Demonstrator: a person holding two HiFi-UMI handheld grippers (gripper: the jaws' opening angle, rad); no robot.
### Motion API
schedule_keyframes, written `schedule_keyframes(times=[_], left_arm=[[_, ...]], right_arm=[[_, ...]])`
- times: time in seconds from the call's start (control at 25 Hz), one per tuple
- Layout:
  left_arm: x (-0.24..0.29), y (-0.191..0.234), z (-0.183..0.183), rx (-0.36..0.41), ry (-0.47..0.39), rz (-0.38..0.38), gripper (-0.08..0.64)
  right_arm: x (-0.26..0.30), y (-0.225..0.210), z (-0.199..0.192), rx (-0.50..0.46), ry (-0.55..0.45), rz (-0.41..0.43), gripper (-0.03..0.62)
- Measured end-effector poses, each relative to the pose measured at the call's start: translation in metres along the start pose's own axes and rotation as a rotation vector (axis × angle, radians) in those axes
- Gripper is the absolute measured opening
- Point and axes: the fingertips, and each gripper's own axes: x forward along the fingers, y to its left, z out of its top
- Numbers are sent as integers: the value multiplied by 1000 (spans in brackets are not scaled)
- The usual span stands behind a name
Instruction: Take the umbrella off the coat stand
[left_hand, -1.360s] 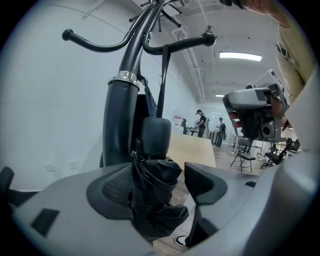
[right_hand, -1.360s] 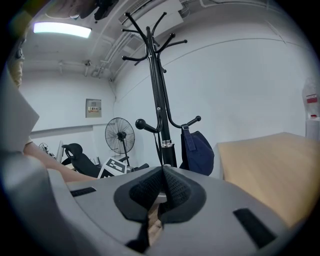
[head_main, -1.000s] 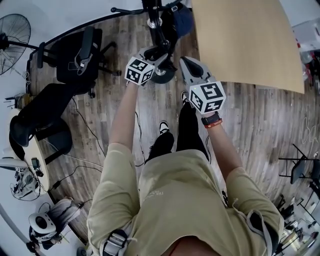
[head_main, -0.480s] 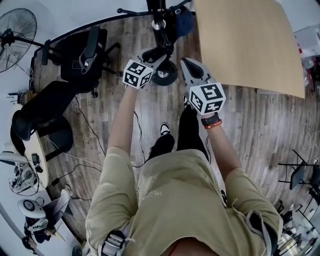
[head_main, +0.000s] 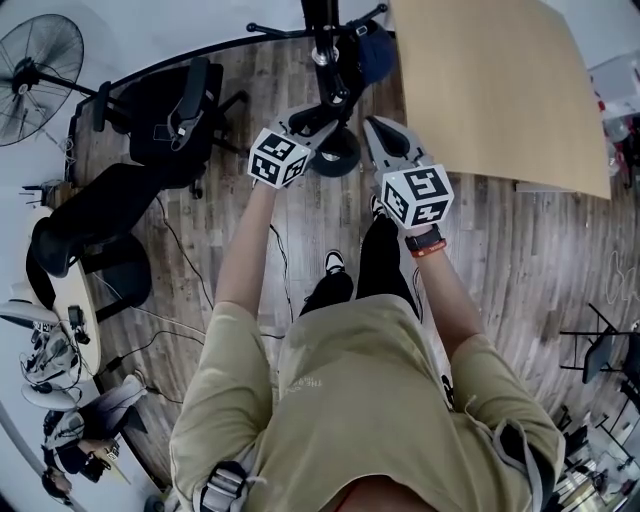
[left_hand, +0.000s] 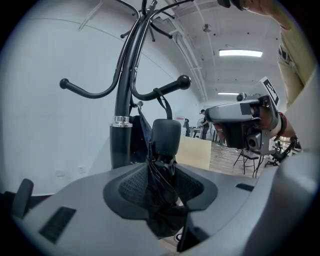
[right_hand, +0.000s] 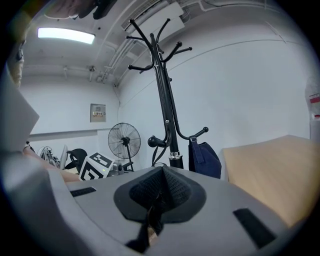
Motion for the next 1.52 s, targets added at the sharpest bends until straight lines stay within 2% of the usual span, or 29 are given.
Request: schedule_keyframes(times=[0.36,0.88,1.32,1.52], left_arm=[[-26,-18,35,6,-62,12,169],[-57,-49,54,37,-63,8,169],[-55,-79,56,74,-14,-30,169],[-62,-87,62,-19,-66,-19,169]], right_arm=[[-12,9,9,-1,-13,-6,9],[-36,18,24,33,-49,-30,9],[-60,14,31,58,-78,-67,9],[-74,12,35,66,-91,-86,9]])
